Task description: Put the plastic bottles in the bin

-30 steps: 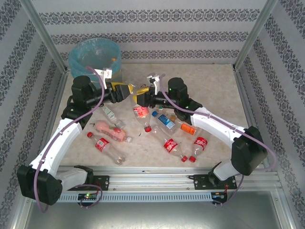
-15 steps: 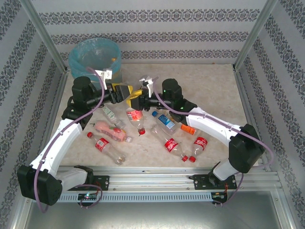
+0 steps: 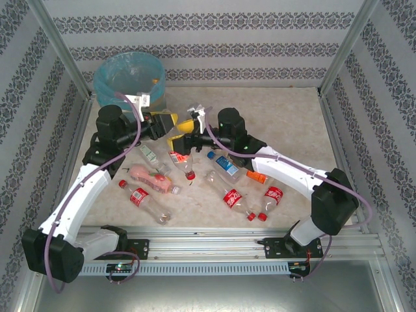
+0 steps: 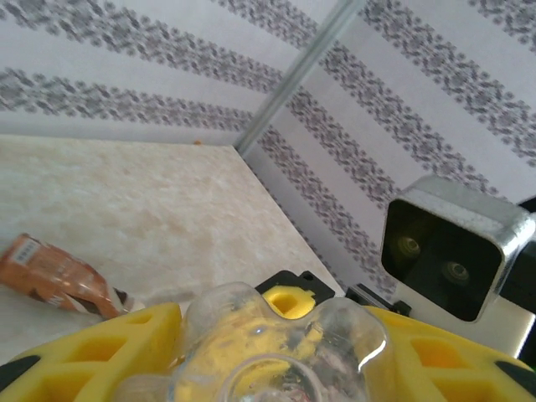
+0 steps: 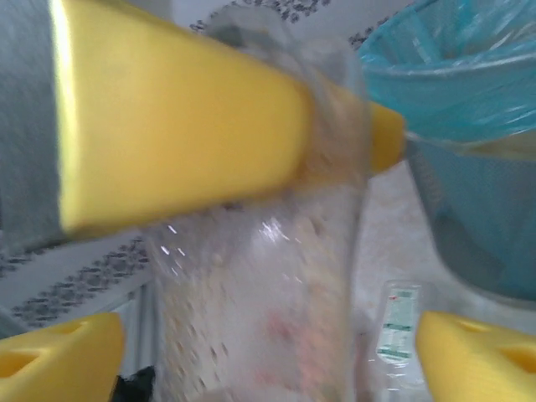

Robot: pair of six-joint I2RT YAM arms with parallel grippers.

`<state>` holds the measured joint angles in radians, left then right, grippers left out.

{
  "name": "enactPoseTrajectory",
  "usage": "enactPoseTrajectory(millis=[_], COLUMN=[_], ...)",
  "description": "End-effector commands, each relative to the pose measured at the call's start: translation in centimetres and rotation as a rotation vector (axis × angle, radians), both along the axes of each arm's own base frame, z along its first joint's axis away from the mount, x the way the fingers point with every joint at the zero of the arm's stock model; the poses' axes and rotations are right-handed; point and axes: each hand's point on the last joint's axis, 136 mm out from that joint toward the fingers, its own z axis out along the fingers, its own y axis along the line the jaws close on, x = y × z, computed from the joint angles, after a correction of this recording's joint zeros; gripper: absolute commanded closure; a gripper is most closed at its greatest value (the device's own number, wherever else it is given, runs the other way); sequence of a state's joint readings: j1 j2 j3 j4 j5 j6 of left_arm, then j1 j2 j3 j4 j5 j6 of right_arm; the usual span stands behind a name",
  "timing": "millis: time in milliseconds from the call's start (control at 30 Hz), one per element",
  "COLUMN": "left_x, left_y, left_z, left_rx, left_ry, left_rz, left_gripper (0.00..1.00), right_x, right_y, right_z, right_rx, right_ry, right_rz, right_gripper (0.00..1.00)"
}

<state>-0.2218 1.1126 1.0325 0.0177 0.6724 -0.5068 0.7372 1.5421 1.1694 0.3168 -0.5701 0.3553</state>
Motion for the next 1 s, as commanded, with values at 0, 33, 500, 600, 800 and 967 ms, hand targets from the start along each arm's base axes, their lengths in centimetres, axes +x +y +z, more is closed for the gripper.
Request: enactPoseTrajectory(millis=[0,33,500,600,800,967], left_x=[0.4,0.7,3.5,5.0,9.5,12.6], left_y=[2.5,3.2,9.9,11.5,14.1,15.4], left_z=[6.1,7.3,21.6,22.9,22.3,21.6], left_rx=[0.037,0.051,0.23,0.273,0.368,0.369], left_ry=[-0.201,-0.235,-0.612,-0.638,-0.616,-0.583], left_rz=[0.168,0.212,0.619,0.71,0.799,0.792], left_gripper=[0.63,0.63,0.62,0.65,0.65,0.65], right_x=[1.3,1.8,4.6,4.5,4.1,3.8], right_y=[-2.3,-3.3,-16.0,-16.2,-15.7,-15.4], right_z=[3.2,3.4,2.4,2.2,2.2,2.2], right_rx=[0.005,-0.014,-0.093,-0.096,-0.08,-0.075], right_ry=[-0.102,-0.117,-0.132,-0.122,-0.101,-0.082], right_rz=[-0.156,-0.214,-0.763,-0.758,-0.728,-0.706], right_gripper=[0.03,0.02,0.02,0.02,0.02,0.03])
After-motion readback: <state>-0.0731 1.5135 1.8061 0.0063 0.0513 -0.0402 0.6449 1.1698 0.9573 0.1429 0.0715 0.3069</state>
